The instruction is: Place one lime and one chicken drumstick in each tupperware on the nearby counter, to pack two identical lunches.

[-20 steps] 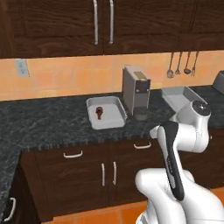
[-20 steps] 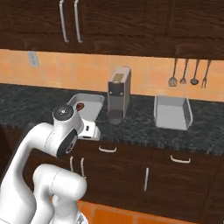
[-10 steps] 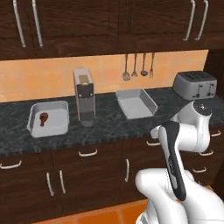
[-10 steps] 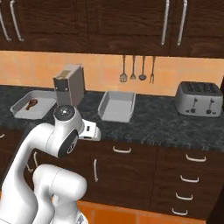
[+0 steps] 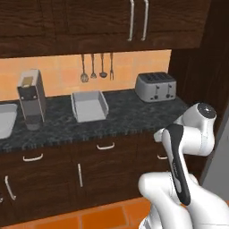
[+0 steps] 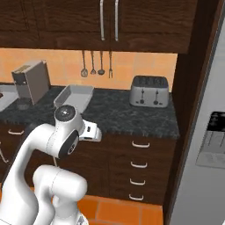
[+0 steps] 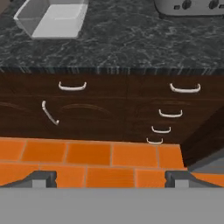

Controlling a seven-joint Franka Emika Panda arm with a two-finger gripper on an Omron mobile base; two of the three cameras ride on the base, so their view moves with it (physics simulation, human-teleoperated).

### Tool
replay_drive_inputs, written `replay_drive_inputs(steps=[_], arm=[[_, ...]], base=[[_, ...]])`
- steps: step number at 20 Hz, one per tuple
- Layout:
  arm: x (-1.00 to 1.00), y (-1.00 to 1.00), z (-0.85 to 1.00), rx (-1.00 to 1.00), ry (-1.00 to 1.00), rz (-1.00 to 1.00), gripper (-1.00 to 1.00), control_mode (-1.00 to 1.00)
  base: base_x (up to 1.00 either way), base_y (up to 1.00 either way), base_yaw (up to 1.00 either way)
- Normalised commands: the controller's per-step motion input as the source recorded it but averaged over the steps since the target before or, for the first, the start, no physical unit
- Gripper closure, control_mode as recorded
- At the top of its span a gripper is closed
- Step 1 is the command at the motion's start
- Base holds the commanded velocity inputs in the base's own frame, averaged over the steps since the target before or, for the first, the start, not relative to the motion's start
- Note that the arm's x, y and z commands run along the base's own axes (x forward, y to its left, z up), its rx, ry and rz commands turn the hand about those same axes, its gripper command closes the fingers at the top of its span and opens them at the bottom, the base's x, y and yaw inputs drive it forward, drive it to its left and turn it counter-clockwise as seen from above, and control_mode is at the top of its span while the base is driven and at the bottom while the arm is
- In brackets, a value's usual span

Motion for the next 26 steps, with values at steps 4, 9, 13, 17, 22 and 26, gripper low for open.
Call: replay_drive_inputs(steps=[4,9,13,17,22,26], arm=[[0.0,0.0,0.0,0.0,0.0,0.0,-1.0,1.0],[0.0,0.0,0.0,0.0,0.0,0.0,-1.0,1.0],[0.0,0.0,0.0,0.0,0.0,0.0,-1.0,1.0],[0.0,0.0,0.0,0.0,0.0,0.0,-1.0,1.0],[0.0,0.0,0.0,0.0,0.0,0.0,-1.0,1.0],[0.0,0.0,0.0,0.0,0.0,0.0,-1.0,1.0]], base=[[-0.36,-1.0,-0.06],[0.11,-1.0,-0.1],[0.16,-1.0,-0.03],[0.2,-1.0,-0.01],[0.33,-0.98,0.0],[0.54,-0.58,0.0]])
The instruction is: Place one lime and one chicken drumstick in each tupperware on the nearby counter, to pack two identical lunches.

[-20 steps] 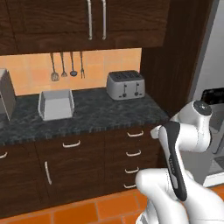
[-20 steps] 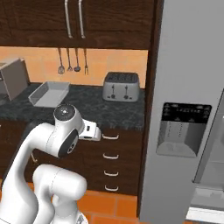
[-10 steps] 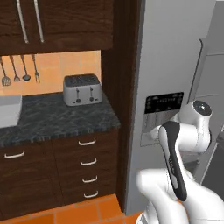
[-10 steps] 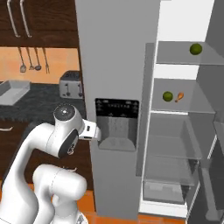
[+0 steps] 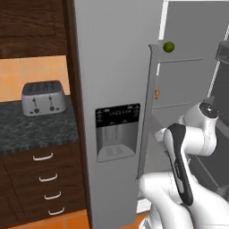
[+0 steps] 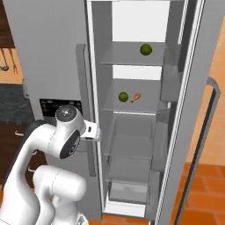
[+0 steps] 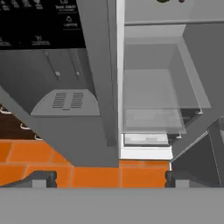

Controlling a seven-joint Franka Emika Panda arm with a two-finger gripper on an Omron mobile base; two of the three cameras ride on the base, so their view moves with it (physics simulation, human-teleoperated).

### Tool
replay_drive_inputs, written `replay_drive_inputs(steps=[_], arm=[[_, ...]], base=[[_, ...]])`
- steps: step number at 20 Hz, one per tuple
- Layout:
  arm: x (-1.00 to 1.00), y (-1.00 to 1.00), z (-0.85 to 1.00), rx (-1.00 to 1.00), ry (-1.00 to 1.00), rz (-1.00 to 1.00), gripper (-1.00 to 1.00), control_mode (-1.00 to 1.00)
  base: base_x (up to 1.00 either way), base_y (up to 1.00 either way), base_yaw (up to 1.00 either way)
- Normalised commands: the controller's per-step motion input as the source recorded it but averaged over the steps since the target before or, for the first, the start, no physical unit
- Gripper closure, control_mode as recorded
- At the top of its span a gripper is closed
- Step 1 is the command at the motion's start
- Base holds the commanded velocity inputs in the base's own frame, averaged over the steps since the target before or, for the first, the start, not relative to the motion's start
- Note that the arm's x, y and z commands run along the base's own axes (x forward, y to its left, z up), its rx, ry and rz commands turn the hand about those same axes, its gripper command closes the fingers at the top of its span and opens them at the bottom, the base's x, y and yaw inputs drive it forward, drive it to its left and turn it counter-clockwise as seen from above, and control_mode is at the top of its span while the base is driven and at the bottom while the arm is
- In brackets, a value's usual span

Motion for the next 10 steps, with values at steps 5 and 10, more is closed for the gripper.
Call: replay_drive_inputs(steps=[5,10], arm=[[0.0,0.0,0.0,0.0,0.0,0.0,-1.0,1.0],[0.0,0.0,0.0,0.0,0.0,0.0,-1.0,1.0]], base=[[0.64,-0.26,0.0],[0.2,-0.6,0.0]])
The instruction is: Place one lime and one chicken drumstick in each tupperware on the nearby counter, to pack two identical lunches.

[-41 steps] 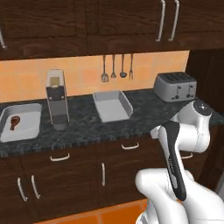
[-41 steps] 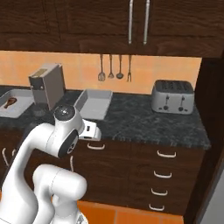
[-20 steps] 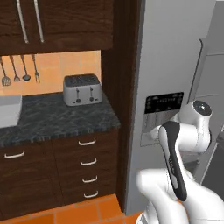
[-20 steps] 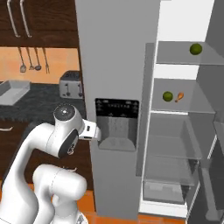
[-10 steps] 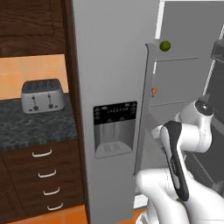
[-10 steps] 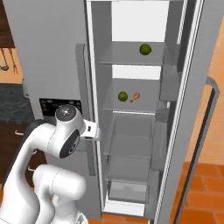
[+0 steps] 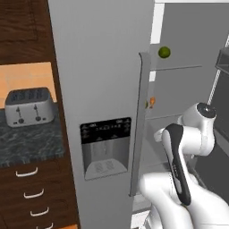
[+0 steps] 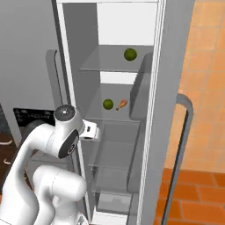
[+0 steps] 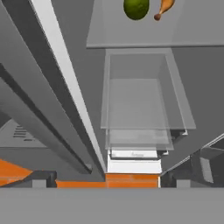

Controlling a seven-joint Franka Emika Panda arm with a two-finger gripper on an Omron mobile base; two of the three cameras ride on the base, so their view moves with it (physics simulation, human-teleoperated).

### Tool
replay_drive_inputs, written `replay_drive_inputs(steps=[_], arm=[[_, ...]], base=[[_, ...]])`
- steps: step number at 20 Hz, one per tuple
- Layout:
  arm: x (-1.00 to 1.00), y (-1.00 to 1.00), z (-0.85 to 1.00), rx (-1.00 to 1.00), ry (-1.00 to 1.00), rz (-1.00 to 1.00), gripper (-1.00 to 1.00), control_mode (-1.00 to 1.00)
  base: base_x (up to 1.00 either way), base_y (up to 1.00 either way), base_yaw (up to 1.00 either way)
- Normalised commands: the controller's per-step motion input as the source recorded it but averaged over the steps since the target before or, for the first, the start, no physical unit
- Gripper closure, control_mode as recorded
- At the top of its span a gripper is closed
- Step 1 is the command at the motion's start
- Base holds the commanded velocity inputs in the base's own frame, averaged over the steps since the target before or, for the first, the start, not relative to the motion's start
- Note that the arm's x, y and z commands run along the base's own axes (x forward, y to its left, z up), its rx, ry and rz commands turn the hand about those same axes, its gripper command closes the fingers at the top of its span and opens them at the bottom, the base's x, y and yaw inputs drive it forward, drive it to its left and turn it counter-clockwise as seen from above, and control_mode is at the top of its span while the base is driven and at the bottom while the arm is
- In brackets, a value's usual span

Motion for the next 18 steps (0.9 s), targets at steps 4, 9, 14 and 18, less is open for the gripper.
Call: replay_drive_inputs(steps=[4,9,14,18], arm=[[0.0,0.0,0.0,0.0,0.0,0.0,-1.0,1.0],[0.0,0.0,0.0,0.0,0.0,0.0,-1.0,1.0],[0.0,0.0,0.0,0.0,0.0,0.0,-1.0,1.0],[0.13,0.04,-0.02,0.0,0.0,0.0,-1.0,-1.0]], base=[[0.22,-0.44,0.0],[0.31,-0.15,0.0],[0.05,-0.43,0.01],[0.17,-0.11,0.0]])
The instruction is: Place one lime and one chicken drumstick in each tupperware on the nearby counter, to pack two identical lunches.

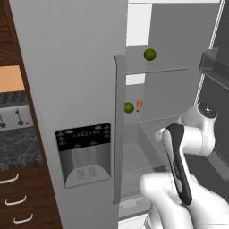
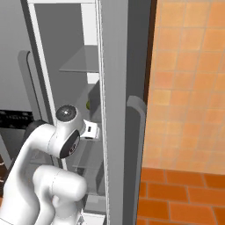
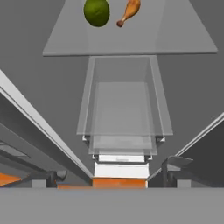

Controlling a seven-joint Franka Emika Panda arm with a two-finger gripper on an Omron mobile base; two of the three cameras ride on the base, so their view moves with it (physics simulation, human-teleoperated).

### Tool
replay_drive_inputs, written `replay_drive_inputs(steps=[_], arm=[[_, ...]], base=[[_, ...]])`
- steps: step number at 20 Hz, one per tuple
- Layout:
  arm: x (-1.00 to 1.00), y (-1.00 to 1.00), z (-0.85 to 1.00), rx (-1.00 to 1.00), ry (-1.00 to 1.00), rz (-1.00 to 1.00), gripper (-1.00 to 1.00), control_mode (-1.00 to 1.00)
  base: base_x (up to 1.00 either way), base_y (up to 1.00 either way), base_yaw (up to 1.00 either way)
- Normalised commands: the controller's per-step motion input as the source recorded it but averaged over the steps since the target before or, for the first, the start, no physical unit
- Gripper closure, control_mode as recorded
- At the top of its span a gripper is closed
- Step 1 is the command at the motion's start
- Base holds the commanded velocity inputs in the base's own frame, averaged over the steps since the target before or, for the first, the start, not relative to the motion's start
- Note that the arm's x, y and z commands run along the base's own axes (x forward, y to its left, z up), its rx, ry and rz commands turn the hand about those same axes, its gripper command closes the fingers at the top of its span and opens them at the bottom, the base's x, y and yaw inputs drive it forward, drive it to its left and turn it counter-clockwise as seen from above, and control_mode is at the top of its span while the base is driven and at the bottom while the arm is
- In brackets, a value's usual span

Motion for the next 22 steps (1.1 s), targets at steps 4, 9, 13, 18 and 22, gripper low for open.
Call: replay_drive_inputs(steps=[4,9,13,18,22], arm=[[0.84,0.21,-0.15,0.01,-0.02,0.01,-1.0,-1.0],[0.92,0.0,0.07,0.02,-0.06,0.13,-1.0,-1.0],[0.46,0.12,0.46,-0.04,0.0,0.18,-1.0,-1.0],[0.08,0.17,0.66,-0.11,0.07,0.08,-1.0,-1.0],[0.05,0.11,0.12,-0.03,0.0,0.08,-1.0,-1.0]], base=[[0.0,0.0,0.0],[0.0,0.0,0.0],[0.0,0.0,0.0],[0.0,0.0,0.0],[0.0,0.0,0.0]])
